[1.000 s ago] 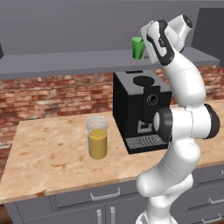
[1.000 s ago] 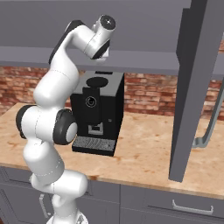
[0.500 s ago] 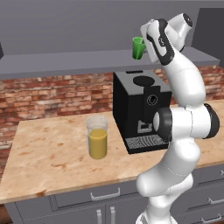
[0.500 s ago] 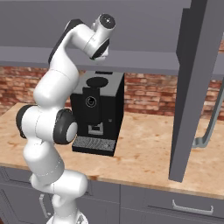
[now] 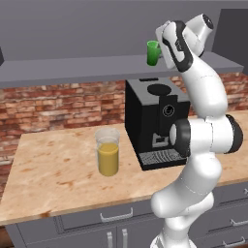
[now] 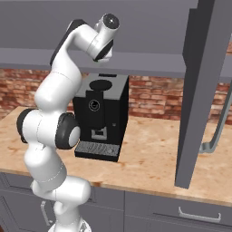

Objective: There is a tray on the dining counter. Grab the cup, mug, and pitcher and place them on the tray. The pitcher may be placed next to the tray if it cannot fit the tray.

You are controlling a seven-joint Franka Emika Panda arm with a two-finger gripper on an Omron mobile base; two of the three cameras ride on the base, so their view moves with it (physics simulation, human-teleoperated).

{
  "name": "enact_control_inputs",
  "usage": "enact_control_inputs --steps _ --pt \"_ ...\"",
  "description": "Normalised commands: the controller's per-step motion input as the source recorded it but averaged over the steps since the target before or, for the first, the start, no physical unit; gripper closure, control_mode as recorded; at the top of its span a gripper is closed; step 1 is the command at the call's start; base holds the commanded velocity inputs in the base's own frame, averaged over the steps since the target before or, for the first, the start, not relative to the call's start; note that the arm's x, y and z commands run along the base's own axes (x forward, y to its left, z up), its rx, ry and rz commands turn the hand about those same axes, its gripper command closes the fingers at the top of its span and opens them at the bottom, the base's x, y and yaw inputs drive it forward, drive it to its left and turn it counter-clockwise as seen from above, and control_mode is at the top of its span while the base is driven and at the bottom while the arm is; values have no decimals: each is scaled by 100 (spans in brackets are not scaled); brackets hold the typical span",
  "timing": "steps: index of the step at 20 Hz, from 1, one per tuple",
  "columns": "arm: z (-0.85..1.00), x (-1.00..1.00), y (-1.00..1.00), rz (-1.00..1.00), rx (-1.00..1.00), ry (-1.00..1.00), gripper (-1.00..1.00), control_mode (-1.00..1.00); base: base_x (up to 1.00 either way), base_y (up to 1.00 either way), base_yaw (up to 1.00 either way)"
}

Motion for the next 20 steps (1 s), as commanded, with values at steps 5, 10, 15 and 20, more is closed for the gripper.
enact_control_inputs --steps 5,10,15,20 --pt "-10 -8 0 0 0 -13 100 -100 0 0 0" --pt "-17 -12 -1 0 0 -24 100 -100 0 0 0" --pt "-4 -7 -6 0 0 -11 100 -100 0 0 0" --pt "3 -22 -10 0 0 0 100 -100 0 0 0"
